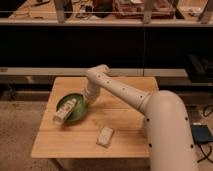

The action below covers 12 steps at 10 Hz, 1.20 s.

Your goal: Drag the ceramic bowl in a circle

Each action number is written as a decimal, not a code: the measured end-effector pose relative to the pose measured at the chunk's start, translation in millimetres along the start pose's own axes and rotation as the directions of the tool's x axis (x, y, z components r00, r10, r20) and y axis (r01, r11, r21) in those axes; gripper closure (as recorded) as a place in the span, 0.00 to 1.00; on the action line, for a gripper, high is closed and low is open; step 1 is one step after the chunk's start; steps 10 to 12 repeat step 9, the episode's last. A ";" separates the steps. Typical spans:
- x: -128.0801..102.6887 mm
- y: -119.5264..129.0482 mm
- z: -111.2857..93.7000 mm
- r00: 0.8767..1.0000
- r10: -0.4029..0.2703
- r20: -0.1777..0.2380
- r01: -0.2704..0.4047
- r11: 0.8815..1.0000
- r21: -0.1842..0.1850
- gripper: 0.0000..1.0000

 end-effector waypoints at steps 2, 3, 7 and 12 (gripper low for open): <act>-27.4 28.5 -10.9 0.999 0.045 0.023 -0.044 0.998 -0.045 1.00; -40.2 37.2 -12.2 0.997 0.062 0.038 -0.059 0.997 -0.059 1.00; -91.0 50.3 -18.7 0.989 0.121 0.086 -0.116 0.991 -0.065 1.00; -97.9 49.3 -19.4 0.988 0.126 0.090 -0.121 0.991 -0.057 1.00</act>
